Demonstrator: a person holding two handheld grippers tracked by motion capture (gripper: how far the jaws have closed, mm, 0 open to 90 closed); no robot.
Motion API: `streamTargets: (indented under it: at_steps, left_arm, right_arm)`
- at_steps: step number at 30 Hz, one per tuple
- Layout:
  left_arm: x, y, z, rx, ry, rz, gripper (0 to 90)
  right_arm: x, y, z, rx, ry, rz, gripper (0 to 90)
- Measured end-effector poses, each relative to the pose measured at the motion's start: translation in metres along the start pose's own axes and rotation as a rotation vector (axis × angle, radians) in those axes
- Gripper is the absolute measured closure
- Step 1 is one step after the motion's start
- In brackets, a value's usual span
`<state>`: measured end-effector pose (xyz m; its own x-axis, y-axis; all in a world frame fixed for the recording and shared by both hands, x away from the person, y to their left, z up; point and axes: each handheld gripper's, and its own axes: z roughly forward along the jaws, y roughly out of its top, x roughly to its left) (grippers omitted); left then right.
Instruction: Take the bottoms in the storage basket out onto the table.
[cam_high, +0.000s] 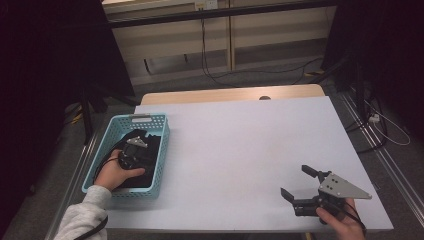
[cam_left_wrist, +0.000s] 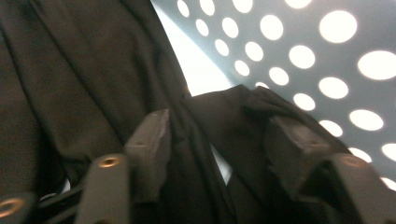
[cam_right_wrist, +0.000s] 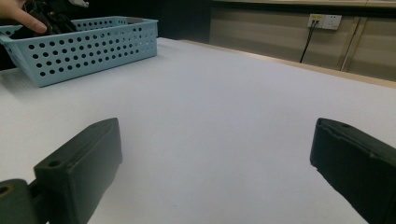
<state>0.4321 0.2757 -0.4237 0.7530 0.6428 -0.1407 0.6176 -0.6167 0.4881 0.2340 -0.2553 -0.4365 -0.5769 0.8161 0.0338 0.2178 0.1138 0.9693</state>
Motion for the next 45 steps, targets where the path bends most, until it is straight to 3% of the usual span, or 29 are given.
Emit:
streamTargets:
  at_steps: [6,11,15,20,22,31,38,45]
  left_arm:
    - [-0.008,0.006,0.004,0.022,-0.017,0.01,72.1]
    - [-0.006,0.006,0.007,0.008,-0.027,-0.044,85.0]
    - [-0.005,0.007,0.006,0.009,-0.014,-0.062,86.1]
    - [-0.002,0.009,0.001,-0.003,0.057,-0.066,86.7]
    - [0.002,0.009,-0.002,-0.021,0.056,-0.099,86.8]
    - [0.018,0.009,-0.025,-0.079,0.097,-0.171,87.0]
    - [0.03,0.008,-0.046,-0.129,0.14,-0.209,87.1]
    - [0.039,0.012,-0.07,-0.169,0.209,-0.225,87.0]
  right_arm:
    - [0.001,0.0,0.001,0.004,0.007,-0.004,1.9]
    - [0.001,0.0,0.001,0.003,0.012,-0.007,2.0]
    - [0.001,0.0,0.002,0.006,0.016,-0.007,2.0]
    - [0.001,0.0,0.001,0.0,0.013,-0.006,1.9]
    - [0.001,0.0,0.001,0.002,0.013,-0.006,2.0]
    - [0.001,0.0,0.002,0.01,0.017,-0.007,2.0]
    - [0.001,0.0,0.002,0.01,0.018,-0.006,1.9]
    - [0.001,0.0,0.002,0.009,0.02,-0.007,1.9]
